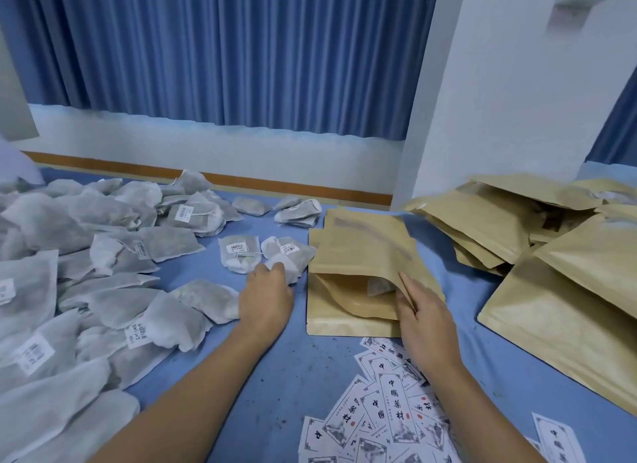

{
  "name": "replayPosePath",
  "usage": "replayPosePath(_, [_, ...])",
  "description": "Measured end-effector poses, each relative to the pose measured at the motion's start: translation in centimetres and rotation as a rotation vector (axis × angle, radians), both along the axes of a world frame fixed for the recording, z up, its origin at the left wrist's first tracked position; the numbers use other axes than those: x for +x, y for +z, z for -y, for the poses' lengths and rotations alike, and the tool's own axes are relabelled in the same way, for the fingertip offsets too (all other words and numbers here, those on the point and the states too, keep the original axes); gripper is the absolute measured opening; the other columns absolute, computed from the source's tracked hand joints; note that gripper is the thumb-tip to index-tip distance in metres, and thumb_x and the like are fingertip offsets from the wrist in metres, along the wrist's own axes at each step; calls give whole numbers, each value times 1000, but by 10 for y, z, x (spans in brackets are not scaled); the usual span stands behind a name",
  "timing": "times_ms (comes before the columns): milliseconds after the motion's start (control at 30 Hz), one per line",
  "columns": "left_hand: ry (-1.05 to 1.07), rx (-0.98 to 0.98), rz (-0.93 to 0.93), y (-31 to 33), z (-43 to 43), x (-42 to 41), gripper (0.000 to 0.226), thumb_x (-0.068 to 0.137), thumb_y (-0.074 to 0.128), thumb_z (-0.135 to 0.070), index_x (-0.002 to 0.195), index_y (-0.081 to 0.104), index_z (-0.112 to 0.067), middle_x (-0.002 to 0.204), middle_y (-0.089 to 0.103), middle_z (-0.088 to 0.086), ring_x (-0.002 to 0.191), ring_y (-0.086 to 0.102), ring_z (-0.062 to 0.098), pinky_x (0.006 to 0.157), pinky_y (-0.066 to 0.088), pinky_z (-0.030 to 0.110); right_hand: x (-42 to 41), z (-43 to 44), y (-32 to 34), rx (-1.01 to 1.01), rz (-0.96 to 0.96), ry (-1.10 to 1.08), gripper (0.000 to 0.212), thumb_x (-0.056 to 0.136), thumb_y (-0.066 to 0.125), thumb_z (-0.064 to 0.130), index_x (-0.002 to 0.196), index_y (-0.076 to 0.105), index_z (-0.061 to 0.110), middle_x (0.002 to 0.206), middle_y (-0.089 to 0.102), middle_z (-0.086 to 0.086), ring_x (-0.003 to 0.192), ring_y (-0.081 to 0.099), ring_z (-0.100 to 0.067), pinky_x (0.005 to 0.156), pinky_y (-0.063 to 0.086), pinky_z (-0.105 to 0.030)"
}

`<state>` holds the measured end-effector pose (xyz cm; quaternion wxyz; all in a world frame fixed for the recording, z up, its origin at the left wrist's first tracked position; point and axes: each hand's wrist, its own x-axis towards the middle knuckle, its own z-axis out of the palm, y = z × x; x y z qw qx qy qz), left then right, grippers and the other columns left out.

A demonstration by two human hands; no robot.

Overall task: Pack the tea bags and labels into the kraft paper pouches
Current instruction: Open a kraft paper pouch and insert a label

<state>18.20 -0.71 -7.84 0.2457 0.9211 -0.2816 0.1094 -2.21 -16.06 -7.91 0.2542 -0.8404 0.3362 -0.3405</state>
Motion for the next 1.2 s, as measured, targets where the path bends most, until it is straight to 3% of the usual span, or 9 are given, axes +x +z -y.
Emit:
replayPosePath(100, [-28,-446,-13,7,0,-10,17,92,53,-23,103,60,-12,98,61,8,93,58,28,69,46,37,-2,0,1,21,9,16,45,104,47,24,149,48,28,140,57,4,129,48,-19,107,42,-38])
replayPosePath(233, [-272,-832,319,21,-5,-25,31,84,63,-18,114,59,-17,96,58,4,86,54,19,65,41,26,-2,-4,3,36,-2,-4,45,103,45,27,148,48,35,143,56,6,132,47,-18,106,42,-46])
replayPosePath(367, [-563,-528,490,12,-1,-57,35,77,63,-20,111,61,-21,89,58,5,78,58,26,56,49,31,1,-12,7,10,-122,-123,50,102,41,26,149,42,42,134,59,7,127,49,-18,117,21,-58])
replayPosePath(533, [-680,-225,421,9,14,-96,42,71,71,-12,112,65,-14,89,52,4,79,55,24,55,51,36,2,-17,13,-47,-211,-205,57,99,34,15,150,40,38,97,67,3,99,60,-18,123,-4,-51])
replayPosePath(700, [-804,-260,582,7,9,-106,18,76,61,-17,92,68,-14,76,47,1,63,41,20,47,37,31,-1,-20,17,-24,-99,-189,47,96,40,19,140,51,33,70,62,11,91,53,-19,124,5,-46])
replayPosePath(867, [-653,-129,444,7,10,-111,23,71,74,-25,91,66,-17,79,51,-2,68,52,18,51,36,24,2,-25,16,-55,-41,-172,46,101,38,17,142,54,31,68,65,6,79,54,-18,123,12,-44])
replayPosePath(967, [-593,-170,258,12,13,-110,31,81,63,-20,112,63,-17,93,51,-1,86,52,19,60,39,26,2,-25,15,-108,-30,-133,49,99,42,12,142,54,31,63,63,7,82,61,-22,120,22,-48])
replayPosePath(1067, [-548,-167,185,18,21,-112,36,88,55,-13,123,55,-19,108,48,1,103,46,20,75,36,25,3,-25,11,-116,61,-86,52,96,48,7,141,56,33,75,69,0,80,53,-21,98,46,-46])
replayPosePath(1200, [-515,52,76,28,42,-115,24,92,48,-5,114,56,-13,111,59,9,106,55,30,81,38,31,2,-26,8,-24,138,36,60,96,43,8,142,49,47,108,69,11,94,62,-13,74,49,-29])
